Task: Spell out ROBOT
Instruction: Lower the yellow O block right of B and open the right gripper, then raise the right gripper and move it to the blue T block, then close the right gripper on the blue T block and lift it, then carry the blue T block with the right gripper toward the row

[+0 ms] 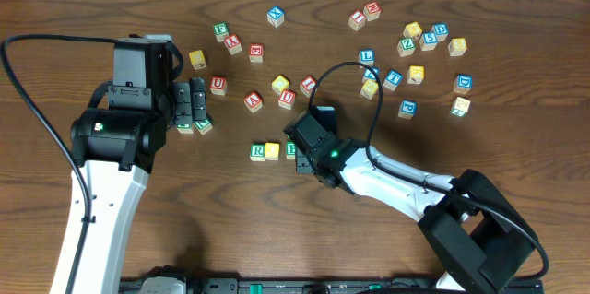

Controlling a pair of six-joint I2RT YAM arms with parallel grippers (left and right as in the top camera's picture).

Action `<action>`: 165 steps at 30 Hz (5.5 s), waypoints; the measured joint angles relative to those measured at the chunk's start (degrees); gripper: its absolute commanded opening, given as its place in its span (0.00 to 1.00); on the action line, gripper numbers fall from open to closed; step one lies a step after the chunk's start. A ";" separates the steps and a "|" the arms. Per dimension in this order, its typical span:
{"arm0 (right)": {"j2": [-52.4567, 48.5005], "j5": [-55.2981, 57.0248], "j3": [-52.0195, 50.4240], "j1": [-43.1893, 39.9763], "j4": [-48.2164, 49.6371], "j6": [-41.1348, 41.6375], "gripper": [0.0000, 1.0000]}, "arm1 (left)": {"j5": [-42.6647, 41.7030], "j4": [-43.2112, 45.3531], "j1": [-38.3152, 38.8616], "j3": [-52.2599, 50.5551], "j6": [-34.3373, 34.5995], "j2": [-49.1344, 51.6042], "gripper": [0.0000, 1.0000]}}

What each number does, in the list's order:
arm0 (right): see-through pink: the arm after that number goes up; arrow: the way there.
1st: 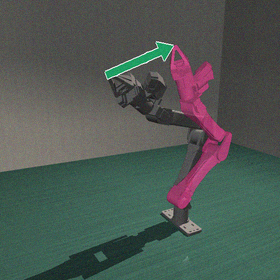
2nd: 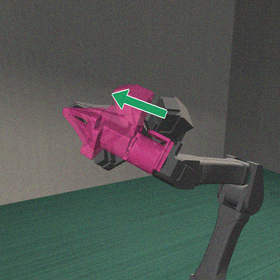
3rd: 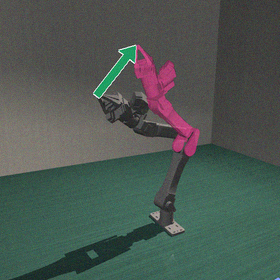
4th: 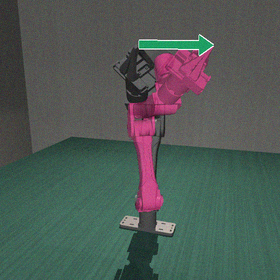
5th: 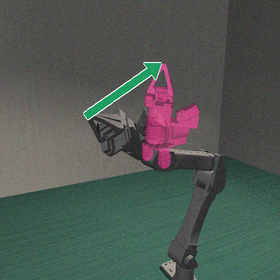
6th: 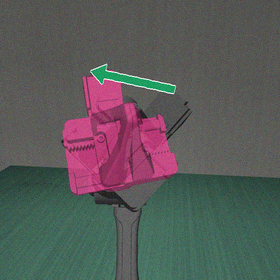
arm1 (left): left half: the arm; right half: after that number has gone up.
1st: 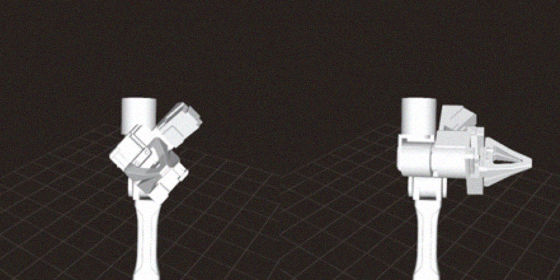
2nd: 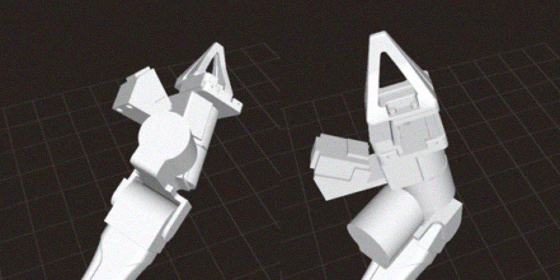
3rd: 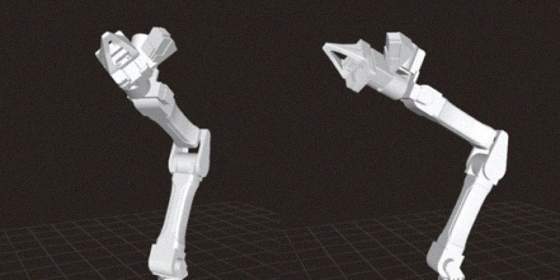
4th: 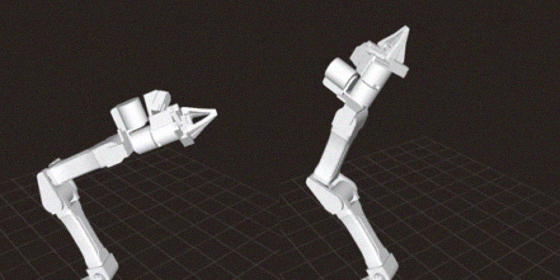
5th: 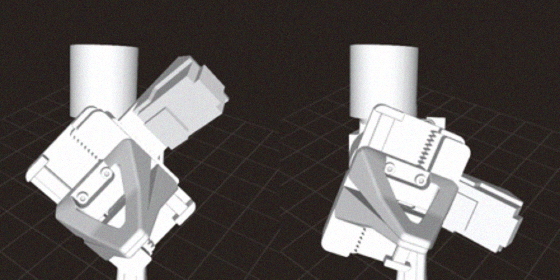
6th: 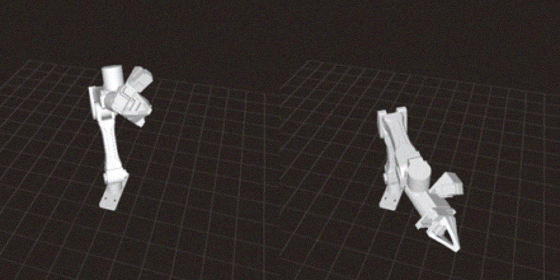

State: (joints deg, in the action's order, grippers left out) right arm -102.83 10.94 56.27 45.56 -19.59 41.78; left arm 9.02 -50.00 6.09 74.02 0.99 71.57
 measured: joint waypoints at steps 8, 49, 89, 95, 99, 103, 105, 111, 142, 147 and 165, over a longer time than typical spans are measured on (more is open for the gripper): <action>-0.31 -0.02 0.00 0.00 0.02 0.02 0.32 | 0.00 0.00 0.00 0.00 0.00 0.00 0.98; -0.68 6.25 11.17 -0.02 -10.08 -1.07 0.40 | 0.00 0.02 0.00 0.00 0.00 0.00 0.98; -11.67 -4.44 32.61 -35.60 -27.19 6.69 0.57 | 0.00 -0.02 0.00 0.00 0.00 0.00 0.98; -11.69 -4.48 32.61 -35.60 -26.62 6.51 0.56 | 0.00 -0.02 0.00 0.00 0.00 0.00 0.98; -13.64 -4.04 32.70 -35.60 -24.24 5.92 0.56 | 0.00 -0.02 0.00 0.00 0.00 0.00 0.98; -15.54 -3.74 32.70 -35.60 -24.00 5.68 0.56 | 0.00 -0.02 0.00 0.00 0.00 0.00 0.98; -15.54 -3.41 32.70 -35.60 -23.96 5.49 0.56 | 0.00 0.00 0.00 0.00 -0.02 0.00 0.98; -16.63 -3.34 32.72 -35.60 -22.23 5.25 0.55 | 0.00 -0.02 0.00 0.00 0.00 0.00 0.98; -12.79 -3.43 42.07 -35.43 -34.93 -10.29 0.10 | 0.00 -0.02 0.00 0.00 0.00 0.00 0.98; -2.71 -3.19 42.80 -33.16 -41.27 -13.68 0.04 | 0.00 0.00 0.00 0.00 0.00 0.00 0.98; 1.44 -0.44 24.61 -12.57 -34.99 -11.61 0.01 | 0.00 0.00 0.00 0.00 0.00 0.00 0.98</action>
State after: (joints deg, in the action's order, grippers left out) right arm -101.38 10.50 80.88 32.99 -54.59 30.17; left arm 9.02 -50.00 6.09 74.02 0.99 71.57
